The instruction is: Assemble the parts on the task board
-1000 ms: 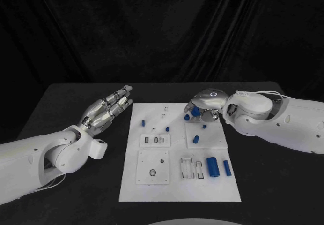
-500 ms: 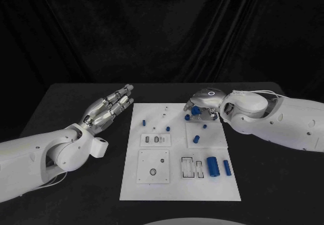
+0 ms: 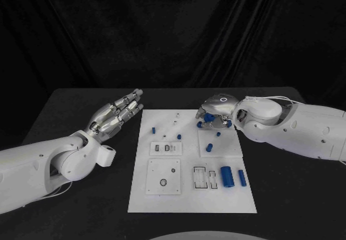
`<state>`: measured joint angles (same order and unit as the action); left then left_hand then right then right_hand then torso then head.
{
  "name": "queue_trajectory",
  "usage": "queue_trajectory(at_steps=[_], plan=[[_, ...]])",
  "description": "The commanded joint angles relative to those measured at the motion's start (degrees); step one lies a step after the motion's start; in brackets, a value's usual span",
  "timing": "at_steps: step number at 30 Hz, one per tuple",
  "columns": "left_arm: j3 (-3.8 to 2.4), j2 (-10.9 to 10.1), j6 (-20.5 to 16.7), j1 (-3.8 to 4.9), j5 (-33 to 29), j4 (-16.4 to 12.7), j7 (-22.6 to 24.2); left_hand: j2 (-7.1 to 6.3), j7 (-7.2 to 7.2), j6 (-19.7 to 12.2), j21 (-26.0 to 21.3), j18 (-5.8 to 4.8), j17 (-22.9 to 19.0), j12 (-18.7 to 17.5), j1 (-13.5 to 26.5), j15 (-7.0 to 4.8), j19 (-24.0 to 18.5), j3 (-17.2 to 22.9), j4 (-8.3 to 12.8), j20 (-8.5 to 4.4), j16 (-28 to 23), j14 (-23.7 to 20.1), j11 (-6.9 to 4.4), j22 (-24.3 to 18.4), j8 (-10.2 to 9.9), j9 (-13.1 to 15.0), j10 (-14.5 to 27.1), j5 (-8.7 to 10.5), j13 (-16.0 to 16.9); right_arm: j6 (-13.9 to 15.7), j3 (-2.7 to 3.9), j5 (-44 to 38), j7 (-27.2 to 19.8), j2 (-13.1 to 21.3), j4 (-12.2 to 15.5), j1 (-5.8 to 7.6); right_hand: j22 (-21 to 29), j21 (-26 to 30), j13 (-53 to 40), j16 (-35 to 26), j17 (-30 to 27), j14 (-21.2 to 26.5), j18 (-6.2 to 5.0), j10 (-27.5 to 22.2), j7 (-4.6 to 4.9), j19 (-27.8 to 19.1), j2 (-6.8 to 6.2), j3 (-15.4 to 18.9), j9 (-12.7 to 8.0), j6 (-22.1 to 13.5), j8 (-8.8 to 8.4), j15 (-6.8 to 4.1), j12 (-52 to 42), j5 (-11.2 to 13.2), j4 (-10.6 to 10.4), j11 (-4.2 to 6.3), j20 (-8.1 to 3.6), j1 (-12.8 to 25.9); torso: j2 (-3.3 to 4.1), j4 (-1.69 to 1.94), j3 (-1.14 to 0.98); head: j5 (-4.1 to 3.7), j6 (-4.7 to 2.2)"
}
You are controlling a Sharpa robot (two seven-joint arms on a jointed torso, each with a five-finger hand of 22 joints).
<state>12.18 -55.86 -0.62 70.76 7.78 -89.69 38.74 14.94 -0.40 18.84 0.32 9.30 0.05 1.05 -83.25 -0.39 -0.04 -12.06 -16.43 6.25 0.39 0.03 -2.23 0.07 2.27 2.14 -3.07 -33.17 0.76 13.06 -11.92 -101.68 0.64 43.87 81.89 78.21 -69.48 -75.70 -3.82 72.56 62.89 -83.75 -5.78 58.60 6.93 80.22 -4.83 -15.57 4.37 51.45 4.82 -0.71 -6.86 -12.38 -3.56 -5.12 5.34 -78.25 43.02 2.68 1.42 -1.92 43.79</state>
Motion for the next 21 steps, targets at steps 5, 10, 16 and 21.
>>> queue_trajectory(at_steps=[5,10,16,21], plan=[[-0.05,0.22,1.37,0.11,0.35,0.21,4.71,-0.06,0.15,-0.45,-0.15,0.98,-0.05,-0.21,-0.77,0.37,0.21,0.38,-0.12,0.62,-0.39,-0.03,-0.12,0.05,0.03,-0.02,0.37,-0.34,-0.07,0.66,0.04,-0.47,-0.07,-0.67,-1.02,-0.42,-0.58,-0.63,0.01,0.79,0.48,-2.55,1.07,0.79,0.23,0.28,-0.60,-1.01,0.17,1.37,0.61,0.18,0.04,-0.64,0.04,-0.04,0.09,-0.46,-0.07,-0.03,0.06,-0.05,-0.02],[-0.05,0.32,1.65,0.11,0.35,0.30,4.56,-0.06,0.16,-0.51,-0.09,0.99,-0.05,-0.22,-0.84,0.70,0.28,0.42,-0.11,0.97,-0.39,-0.03,-0.15,0.09,0.03,-0.02,0.44,-0.36,-0.08,0.50,0.04,-0.47,-0.24,-1.16,-1.75,-0.70,-0.76,-0.74,0.03,1.09,0.68,-2.47,1.08,0.87,0.30,0.20,-0.71,-1.38,0.28,2.06,0.87,0.19,0.15,-0.94,0.10,-0.05,0.12,-0.63,-0.18,-0.07,0.04,0.08,0.13],[-0.05,0.39,1.99,0.10,0.35,0.42,4.34,-0.06,0.16,-0.52,-0.02,1.00,-0.05,-0.21,-0.92,1.10,0.35,0.49,-0.10,1.32,-0.39,-0.03,-0.17,0.13,0.04,-0.01,0.48,-0.42,-0.08,0.45,0.05,-0.47,-0.66,-1.75,-2.50,-1.17,-1.01,-0.89,0.01,1.40,0.91,-2.40,1.10,1.13,0.52,0.16,-0.85,-1.65,0.42,2.81,1.15,0.22,0.17,-0.83,0.03,0.00,0.15,-0.58,-0.22,-0.12,0.05,0.19,0.26],[-0.05,0.43,2.22,0.10,0.35,0.50,4.18,-0.03,0.17,-0.50,0.02,1.01,-0.05,-0.20,-0.98,1.34,0.40,0.54,-0.08,1.52,-0.39,-0.03,-0.17,0.16,0.06,0.00,0.47,-0.47,-0.07,0.20,0.05,-0.47,-0.93,-2.01,-2.81,-1.47,-1.25,-1.02,-0.02,1.78,1.23,-2.36,1.11,1.69,0.69,0.09,-0.88,-2.13,0.57,3.58,1.42,0.17,0.08,-0.83,0.06,0.09,0.15,-0.77,-0.28,-0.13,0.04,0.31,0.40]])
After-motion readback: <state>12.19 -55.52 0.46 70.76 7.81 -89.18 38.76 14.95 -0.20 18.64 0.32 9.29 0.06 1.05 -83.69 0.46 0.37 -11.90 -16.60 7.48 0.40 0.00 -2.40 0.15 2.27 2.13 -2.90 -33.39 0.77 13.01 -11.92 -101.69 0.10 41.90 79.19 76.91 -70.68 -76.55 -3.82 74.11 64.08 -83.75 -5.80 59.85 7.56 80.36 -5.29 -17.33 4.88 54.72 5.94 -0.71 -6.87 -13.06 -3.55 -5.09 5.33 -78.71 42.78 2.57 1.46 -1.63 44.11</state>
